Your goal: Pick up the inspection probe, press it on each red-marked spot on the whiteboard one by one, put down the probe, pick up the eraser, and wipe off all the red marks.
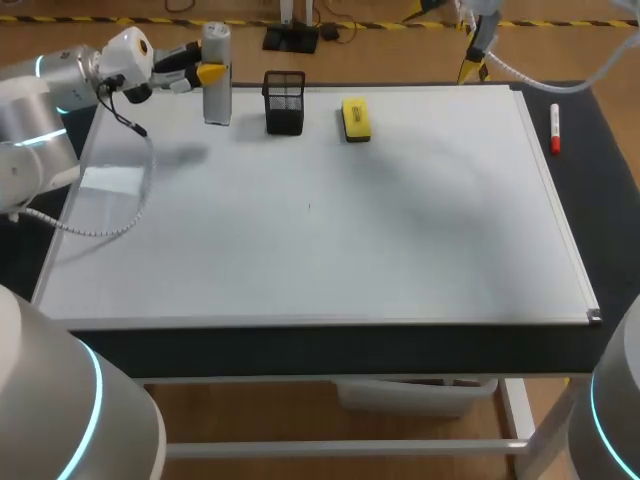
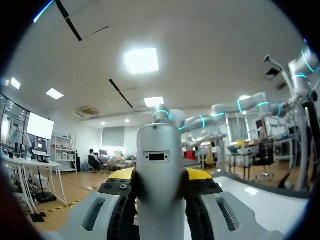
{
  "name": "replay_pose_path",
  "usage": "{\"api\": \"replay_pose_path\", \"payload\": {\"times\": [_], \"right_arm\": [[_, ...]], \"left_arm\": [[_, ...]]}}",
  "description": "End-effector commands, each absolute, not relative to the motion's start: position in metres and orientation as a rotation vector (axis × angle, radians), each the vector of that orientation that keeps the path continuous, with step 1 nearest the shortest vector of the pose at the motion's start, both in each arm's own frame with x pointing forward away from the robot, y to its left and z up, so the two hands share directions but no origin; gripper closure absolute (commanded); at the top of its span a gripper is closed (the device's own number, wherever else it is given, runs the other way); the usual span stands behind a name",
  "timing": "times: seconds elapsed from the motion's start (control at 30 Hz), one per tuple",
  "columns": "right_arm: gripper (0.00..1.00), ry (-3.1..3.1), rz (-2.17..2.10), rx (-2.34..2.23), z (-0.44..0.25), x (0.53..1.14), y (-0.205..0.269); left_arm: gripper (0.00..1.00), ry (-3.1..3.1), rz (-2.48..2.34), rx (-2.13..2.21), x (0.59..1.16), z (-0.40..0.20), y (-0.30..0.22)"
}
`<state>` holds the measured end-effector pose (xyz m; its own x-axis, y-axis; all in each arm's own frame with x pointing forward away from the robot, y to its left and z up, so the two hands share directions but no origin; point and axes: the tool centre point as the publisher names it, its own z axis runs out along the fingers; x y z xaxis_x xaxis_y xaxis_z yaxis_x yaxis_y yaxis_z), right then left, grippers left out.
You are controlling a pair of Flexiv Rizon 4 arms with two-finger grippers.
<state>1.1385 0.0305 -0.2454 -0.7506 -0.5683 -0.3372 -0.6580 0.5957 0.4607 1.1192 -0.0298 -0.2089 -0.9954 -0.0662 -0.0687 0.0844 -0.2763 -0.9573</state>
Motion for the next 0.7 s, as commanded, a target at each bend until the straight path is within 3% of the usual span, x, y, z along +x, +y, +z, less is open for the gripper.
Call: {"api": "replay_pose_path", "payload": {"times": [0.03, 0.7], "right_arm": [[0.0, 2.667, 0.858, -1.036, -0.244, 1.138, 0.03], [0.0, 2.667, 0.858, -1.036, -0.244, 1.138, 0.03]], "left_arm": [[1.0, 1.871, -2.5, 0.185, 1.139, -0.203, -0.036], [1.0, 1.819, -2.609, 0.394, 1.173, -0.168, -0.084]]}}
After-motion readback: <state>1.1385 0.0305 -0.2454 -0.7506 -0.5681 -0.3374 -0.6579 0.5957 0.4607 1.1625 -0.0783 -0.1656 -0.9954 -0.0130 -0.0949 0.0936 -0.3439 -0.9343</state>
